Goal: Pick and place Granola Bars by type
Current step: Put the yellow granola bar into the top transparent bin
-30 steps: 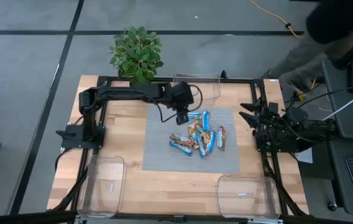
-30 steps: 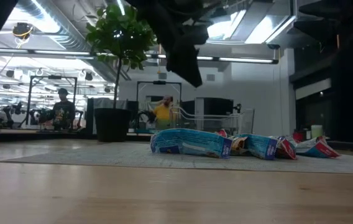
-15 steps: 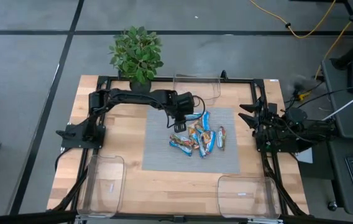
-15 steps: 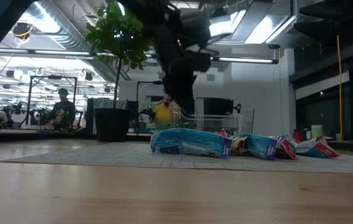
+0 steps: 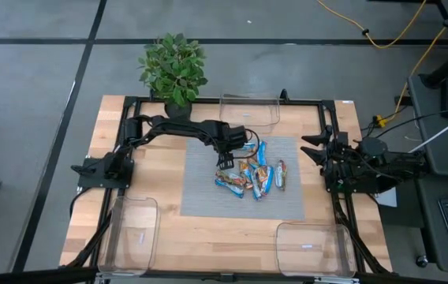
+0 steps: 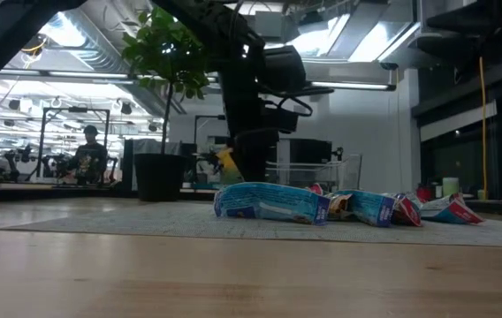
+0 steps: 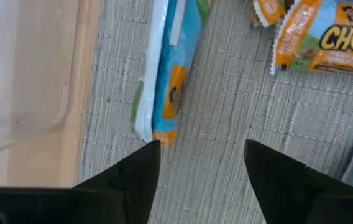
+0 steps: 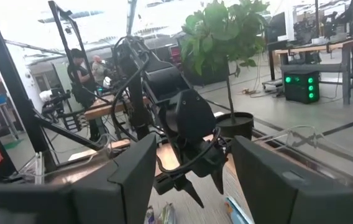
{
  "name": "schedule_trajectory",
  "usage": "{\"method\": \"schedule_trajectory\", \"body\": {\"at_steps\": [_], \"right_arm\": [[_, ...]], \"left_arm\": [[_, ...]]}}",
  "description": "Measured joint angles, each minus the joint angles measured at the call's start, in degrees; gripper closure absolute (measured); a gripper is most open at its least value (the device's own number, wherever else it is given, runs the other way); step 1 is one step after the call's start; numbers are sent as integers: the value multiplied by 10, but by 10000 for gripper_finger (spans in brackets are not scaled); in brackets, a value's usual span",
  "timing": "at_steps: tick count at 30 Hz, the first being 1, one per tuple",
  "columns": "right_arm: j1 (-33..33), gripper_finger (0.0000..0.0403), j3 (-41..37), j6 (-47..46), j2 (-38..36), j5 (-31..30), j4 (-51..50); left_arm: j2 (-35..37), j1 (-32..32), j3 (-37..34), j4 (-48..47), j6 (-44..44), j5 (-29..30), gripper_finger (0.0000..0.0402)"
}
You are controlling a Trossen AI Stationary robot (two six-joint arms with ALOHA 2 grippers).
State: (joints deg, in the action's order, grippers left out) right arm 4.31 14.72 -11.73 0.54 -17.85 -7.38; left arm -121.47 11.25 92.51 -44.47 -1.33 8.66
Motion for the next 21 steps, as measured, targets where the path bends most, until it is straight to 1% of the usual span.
{"method": "schedule_trajectory", "body": {"at_steps": [4,9,14,19,21], "right_arm": [[0,189,0,0,0,0,-11],[0,189,0,1,0,0,-14],[0,189,0,1,0,0,-16],[0,189,0,0,0,1,-18],[0,189,0,0,0,1,-18]], "left_arm": [[0,0,0,15,-11,22,179],[-8,2,-2,40,-16,12,179],[-25,2,-3,41,-17,7,182],[-33,2,-2,52,-16,10,183],[-34,1,-2,58,-15,19,183]]}}
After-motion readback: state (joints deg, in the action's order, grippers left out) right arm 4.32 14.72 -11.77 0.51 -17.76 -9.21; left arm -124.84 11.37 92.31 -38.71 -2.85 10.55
